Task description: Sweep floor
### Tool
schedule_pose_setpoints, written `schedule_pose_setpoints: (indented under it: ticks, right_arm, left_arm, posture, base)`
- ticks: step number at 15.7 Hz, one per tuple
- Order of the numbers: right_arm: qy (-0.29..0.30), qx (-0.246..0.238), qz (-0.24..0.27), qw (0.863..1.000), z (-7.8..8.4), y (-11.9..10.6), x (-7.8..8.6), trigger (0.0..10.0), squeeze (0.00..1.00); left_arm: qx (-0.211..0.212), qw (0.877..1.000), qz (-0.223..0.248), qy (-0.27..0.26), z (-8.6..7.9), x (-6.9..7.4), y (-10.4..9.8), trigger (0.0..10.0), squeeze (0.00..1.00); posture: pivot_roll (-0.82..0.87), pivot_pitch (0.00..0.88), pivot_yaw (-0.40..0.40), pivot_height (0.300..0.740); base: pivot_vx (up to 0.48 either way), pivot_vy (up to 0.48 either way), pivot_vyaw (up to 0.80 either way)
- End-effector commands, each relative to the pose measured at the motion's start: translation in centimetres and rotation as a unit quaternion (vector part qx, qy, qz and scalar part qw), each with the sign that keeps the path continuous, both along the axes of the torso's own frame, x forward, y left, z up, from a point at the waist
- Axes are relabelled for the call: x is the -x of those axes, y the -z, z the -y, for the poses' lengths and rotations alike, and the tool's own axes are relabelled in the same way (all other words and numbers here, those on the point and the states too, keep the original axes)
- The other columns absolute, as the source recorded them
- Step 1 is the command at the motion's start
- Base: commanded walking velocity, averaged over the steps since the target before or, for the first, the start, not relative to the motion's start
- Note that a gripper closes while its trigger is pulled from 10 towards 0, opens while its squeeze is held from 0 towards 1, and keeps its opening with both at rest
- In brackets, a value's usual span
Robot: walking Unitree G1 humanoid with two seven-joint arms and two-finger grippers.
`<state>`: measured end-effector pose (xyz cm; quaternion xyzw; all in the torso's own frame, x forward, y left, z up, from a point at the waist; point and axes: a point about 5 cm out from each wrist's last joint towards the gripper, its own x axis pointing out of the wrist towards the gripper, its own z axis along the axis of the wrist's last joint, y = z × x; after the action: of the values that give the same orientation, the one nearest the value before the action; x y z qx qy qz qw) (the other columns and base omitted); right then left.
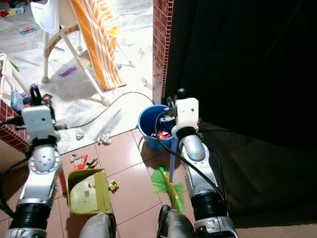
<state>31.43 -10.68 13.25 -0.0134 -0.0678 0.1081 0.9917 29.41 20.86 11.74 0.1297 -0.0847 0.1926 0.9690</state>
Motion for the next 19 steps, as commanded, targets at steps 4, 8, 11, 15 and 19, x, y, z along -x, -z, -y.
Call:
schedule_pose_setpoints:
  ticks: [4, 8, 11, 15, 19]
  right_arm:
    - [-0.005, -0.025, 0.005, 1.0, -0.7, -0.6, -0.6, 10.0, 0.0]
    - [0.006, -0.022, 0.014, 1.0, -0.3, -1.1, -0.8, 10.0, 0.0]
    - [0.017, -0.014, 0.014, 1.0, 0.3, -0.9, -0.8, 10.0, 0.0]
    - [0.017, -0.013, 0.014, 1.0, 0.0, -0.9, -0.8, 10.0, 0.0]
    - [0.017, -0.011, 0.014, 1.0, 0.0, -0.8, -1.0, 10.0, 0.0]
  left_arm:
    - [0.109, 0.99, -0.048, 0.073, 4.7, -2.4, 1.5, 10.0, 0.0]
    - [0.139, 0.983, -0.036, 0.118, 7.9, -3.5, 0.5, 10.0, 0.0]
    - [0.091, 0.989, 0.023, 0.112, 6.8, -3.9, -2.3, 10.0, 0.0]
    - [0.064, 0.99, 0.081, 0.094, 5.0, -3.9, -5.8, 10.0, 0.0]
    - [0.05, 0.993, 0.082, 0.071, 3.1, -3.3, -6.1, 10.0, 0.0]
  posture:
    - [-0.02, 0.157, -0.001, 0.74]
    - [-0.04, 0.157, 0.004, 0.74]
    - [-0.03, 0.159, 0.005, 0.74]
    - [-0.03, 0.158, 0.003, 0.74]
    - [-0.02, 0.152, -0.001, 0.74]
  base:
    - [0.0, 0.0, 0.0]
    - [0.0, 0.0, 0.0]
    - [0.0, 0.0, 0.0]
    - [0.0, 0.0, 0.0]
    - [0.0, 0.0, 0.0]
